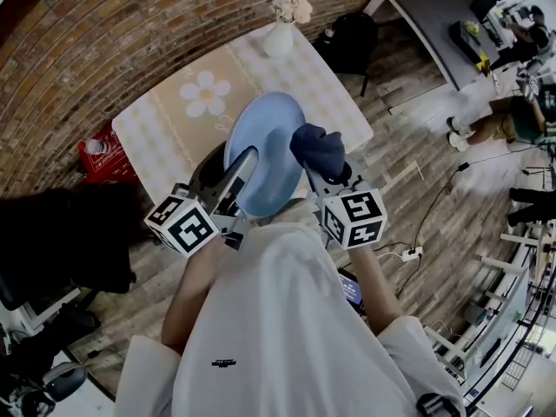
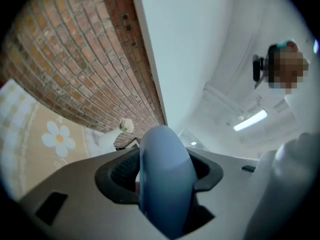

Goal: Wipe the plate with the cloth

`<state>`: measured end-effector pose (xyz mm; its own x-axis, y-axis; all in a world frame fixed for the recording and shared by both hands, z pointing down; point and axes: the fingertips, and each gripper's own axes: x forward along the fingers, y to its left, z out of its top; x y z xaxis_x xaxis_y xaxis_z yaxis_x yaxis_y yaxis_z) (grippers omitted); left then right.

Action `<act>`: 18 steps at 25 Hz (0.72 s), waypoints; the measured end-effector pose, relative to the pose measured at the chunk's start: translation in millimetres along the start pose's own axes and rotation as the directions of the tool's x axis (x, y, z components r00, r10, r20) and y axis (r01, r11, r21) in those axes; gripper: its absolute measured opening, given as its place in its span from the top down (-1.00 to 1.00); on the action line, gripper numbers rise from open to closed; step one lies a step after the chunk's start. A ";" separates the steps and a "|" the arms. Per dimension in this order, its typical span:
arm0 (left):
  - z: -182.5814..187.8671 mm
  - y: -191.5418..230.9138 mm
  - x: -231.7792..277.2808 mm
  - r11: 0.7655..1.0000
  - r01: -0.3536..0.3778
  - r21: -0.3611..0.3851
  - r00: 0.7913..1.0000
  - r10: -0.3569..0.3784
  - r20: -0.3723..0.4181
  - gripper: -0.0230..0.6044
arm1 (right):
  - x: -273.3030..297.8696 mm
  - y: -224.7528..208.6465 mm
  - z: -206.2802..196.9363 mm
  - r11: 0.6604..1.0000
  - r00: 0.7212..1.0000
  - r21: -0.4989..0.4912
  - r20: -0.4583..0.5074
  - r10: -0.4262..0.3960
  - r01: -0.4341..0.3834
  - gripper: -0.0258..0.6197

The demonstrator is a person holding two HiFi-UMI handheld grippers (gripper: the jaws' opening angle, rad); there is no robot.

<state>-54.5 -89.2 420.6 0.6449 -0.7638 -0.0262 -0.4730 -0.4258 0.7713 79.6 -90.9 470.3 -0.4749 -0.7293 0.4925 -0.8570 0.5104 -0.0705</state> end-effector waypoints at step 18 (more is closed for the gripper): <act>-23.4 -12.3 17.9 0.850 -0.121 0.512 0.981 0.182 -0.071 0.10 | -5.4 10.3 13.2 1.000 0.996 0.024 0.092 -0.023 0.021 0.51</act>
<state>-23.1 -86.3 425.4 0.5889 -0.7924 0.1593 -0.7876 -0.5183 0.3332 70.7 -87.6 455.5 -0.4718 -0.7794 0.4123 -0.8711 0.4845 -0.0809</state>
